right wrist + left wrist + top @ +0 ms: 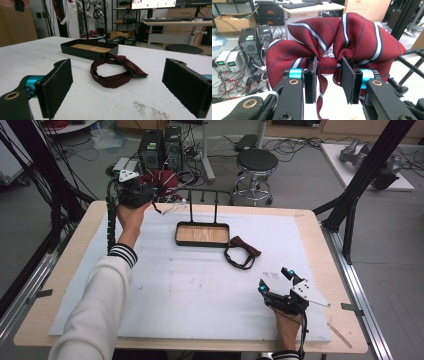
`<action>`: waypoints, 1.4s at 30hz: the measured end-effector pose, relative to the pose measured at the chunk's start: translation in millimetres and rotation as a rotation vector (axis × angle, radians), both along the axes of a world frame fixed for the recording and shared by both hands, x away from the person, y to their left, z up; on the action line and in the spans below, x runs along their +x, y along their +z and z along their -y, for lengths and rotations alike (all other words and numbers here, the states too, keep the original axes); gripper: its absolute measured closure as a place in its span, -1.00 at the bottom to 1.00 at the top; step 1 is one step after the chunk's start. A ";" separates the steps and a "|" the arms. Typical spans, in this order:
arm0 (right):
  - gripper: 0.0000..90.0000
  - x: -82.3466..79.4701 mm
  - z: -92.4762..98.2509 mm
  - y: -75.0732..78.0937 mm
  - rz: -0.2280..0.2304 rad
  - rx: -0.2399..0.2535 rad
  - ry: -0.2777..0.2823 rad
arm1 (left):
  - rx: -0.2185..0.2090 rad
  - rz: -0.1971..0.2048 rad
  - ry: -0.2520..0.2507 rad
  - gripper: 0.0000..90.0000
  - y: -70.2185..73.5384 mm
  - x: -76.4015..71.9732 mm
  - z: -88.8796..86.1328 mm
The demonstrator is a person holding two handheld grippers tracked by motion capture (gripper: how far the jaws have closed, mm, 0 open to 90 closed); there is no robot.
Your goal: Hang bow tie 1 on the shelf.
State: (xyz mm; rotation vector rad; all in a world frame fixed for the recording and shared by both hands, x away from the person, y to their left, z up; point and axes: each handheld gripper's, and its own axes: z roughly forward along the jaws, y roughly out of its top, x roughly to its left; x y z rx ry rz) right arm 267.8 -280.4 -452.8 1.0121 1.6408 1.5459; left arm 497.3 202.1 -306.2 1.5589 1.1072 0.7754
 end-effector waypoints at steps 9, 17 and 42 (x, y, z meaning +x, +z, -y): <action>-0.81 -0.1 0.4 -0.2 0.001 0.003 -0.006 | 0.007 -0.018 -0.004 0.48 -1.7 -3.2 -9.8; -0.81 -0.2 -0.2 0.0 0.000 0.000 -0.007 | 0.022 -0.052 -0.031 0.48 -19.1 -4.8 -21.8; -0.81 -0.6 0.2 -0.2 0.002 0.004 -0.010 | -0.014 -0.010 -0.205 -0.65 -28.9 -6.8 -26.5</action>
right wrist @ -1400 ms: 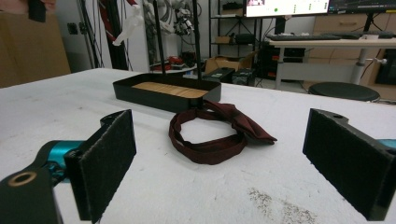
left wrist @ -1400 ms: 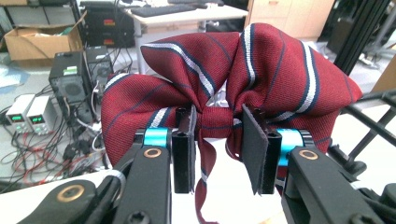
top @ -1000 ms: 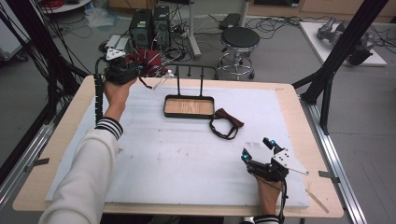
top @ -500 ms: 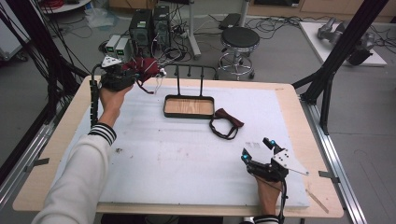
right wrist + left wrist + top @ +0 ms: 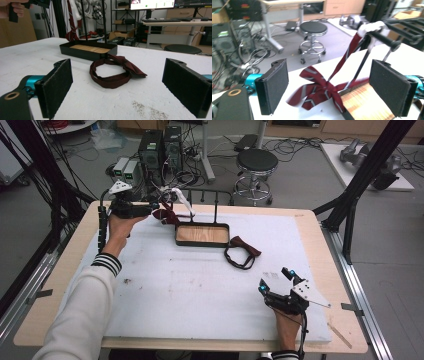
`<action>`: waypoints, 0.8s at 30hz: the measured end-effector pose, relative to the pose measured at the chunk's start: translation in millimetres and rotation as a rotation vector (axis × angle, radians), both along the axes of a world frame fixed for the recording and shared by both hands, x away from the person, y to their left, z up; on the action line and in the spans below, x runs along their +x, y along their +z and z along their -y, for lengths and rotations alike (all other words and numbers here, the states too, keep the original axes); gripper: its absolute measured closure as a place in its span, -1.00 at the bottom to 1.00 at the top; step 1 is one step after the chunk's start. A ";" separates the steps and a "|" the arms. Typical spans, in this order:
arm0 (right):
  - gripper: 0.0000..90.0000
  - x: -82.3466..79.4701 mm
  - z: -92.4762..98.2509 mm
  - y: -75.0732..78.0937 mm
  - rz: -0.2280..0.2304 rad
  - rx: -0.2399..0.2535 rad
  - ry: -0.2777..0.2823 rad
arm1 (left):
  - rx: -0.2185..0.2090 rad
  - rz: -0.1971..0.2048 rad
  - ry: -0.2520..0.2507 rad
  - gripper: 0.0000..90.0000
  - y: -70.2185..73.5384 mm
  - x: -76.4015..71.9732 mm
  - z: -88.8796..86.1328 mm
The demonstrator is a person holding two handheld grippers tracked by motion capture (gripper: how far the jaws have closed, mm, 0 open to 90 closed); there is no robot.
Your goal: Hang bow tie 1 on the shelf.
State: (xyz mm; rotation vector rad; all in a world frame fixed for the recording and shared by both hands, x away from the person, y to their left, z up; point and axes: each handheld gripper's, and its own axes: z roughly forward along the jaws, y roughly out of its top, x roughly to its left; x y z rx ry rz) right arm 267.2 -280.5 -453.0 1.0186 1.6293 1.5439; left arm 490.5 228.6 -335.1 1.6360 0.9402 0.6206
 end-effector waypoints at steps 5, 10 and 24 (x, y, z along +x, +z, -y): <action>-0.81 0.1 0.0 0.0 -0.001 0.000 0.001 | 0.015 0.036 -0.040 -0.66 3.8 -4.0 1.6; -0.81 0.1 0.1 0.0 -0.001 -0.001 0.001 | 0.016 0.058 -0.066 -0.66 5.5 -8.2 1.8; -0.81 0.1 -0.5 0.1 -0.001 -0.003 0.001 | -0.009 0.139 -0.214 -0.66 -0.8 -58.4 -5.0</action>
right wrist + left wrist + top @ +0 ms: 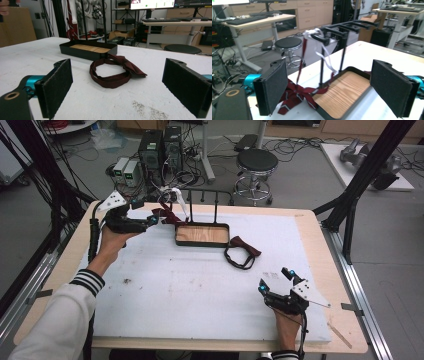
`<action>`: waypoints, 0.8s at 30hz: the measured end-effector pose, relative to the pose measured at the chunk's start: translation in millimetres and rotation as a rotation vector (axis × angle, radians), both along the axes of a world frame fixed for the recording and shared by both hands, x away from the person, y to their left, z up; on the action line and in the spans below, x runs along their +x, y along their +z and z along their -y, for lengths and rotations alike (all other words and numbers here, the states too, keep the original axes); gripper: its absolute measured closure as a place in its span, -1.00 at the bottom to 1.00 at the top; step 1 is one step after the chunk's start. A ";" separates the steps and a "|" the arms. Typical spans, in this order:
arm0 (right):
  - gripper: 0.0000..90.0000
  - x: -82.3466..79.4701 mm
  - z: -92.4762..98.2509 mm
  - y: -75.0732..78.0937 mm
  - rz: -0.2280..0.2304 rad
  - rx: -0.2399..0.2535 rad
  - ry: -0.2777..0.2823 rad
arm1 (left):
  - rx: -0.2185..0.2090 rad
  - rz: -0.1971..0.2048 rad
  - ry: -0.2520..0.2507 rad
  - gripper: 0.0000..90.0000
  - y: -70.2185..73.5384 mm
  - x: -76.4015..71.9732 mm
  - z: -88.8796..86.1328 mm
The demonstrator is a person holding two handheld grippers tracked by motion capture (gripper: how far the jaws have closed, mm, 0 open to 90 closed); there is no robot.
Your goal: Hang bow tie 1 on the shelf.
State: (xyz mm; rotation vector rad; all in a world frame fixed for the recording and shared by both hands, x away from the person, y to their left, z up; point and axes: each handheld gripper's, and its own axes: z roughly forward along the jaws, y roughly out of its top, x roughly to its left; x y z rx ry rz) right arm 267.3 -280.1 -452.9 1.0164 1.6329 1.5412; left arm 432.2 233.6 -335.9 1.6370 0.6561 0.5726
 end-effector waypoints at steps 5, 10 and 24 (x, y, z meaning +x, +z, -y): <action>-0.81 -0.2 0.0 0.0 0.002 -0.003 0.000 | -0.002 0.023 -0.006 -0.66 -7.0 -23.5 -7.0; -0.81 -0.1 0.2 0.0 0.006 -0.002 0.000 | -0.004 0.037 -0.024 -0.66 -18.1 -46.3 -13.2; -0.81 -0.5 -0.1 -0.2 0.005 -0.005 -0.003 | -0.040 0.062 -0.021 -0.66 -51.5 -84.4 -31.2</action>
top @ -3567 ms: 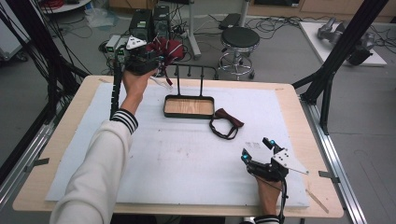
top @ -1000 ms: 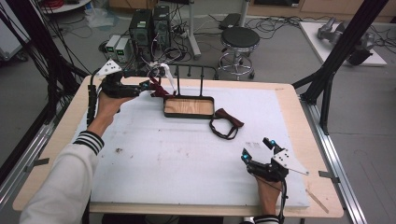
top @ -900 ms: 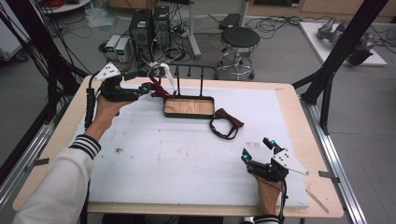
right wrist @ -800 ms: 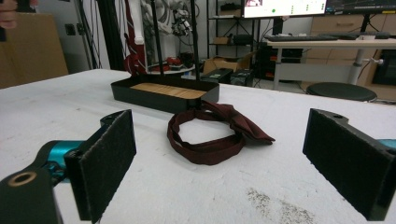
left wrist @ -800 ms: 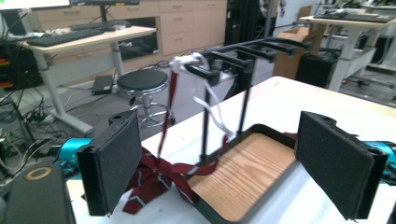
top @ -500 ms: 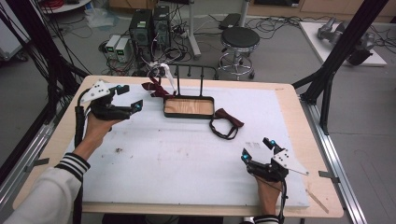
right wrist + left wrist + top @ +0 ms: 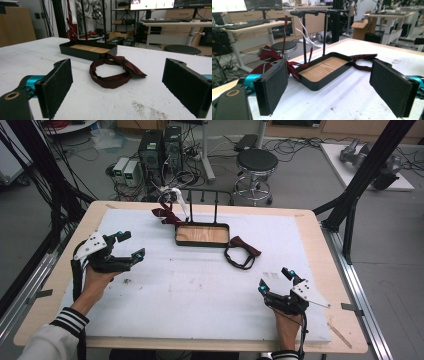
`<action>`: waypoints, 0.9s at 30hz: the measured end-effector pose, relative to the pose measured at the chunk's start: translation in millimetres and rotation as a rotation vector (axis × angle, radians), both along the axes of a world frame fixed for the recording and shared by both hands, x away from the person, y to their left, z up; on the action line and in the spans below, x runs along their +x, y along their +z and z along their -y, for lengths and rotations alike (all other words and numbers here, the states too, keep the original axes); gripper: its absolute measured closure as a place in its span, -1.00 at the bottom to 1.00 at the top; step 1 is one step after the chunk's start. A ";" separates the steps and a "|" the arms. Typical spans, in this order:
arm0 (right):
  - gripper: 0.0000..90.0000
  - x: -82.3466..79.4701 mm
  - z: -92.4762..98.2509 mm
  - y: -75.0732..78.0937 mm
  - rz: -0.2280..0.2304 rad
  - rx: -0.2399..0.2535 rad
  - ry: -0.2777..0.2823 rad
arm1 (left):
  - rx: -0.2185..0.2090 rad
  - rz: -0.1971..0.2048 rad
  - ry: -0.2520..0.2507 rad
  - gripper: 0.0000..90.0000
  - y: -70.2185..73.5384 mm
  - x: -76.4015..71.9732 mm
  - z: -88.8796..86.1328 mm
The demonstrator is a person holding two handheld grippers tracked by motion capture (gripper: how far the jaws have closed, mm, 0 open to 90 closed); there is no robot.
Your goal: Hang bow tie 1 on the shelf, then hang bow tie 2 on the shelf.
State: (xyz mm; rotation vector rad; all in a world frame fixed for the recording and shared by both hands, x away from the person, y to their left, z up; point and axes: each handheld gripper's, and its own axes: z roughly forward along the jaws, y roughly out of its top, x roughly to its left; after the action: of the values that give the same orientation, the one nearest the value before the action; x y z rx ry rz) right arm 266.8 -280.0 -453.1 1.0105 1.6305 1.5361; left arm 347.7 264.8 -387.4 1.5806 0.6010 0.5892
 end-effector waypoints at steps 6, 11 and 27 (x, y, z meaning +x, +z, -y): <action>-0.81 0.0 -0.1 0.0 0.000 0.003 0.001 | -0.006 -0.010 0.019 -0.66 -4.9 0.9 -4.9; -0.81 0.4 0.6 0.0 0.001 0.003 0.001 | -0.012 -0.013 0.025 -0.66 -6.0 0.8 -7.2; -0.81 0.9 0.9 0.1 0.001 0.005 -0.002 | -0.002 0.009 0.039 -0.66 -8.5 -7.0 -10.8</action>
State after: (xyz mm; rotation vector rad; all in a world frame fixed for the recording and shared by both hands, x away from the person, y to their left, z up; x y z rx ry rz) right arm 267.6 -280.9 -453.0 1.0138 1.6255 1.5404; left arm 340.7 275.6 -395.9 1.5666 0.6268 0.6245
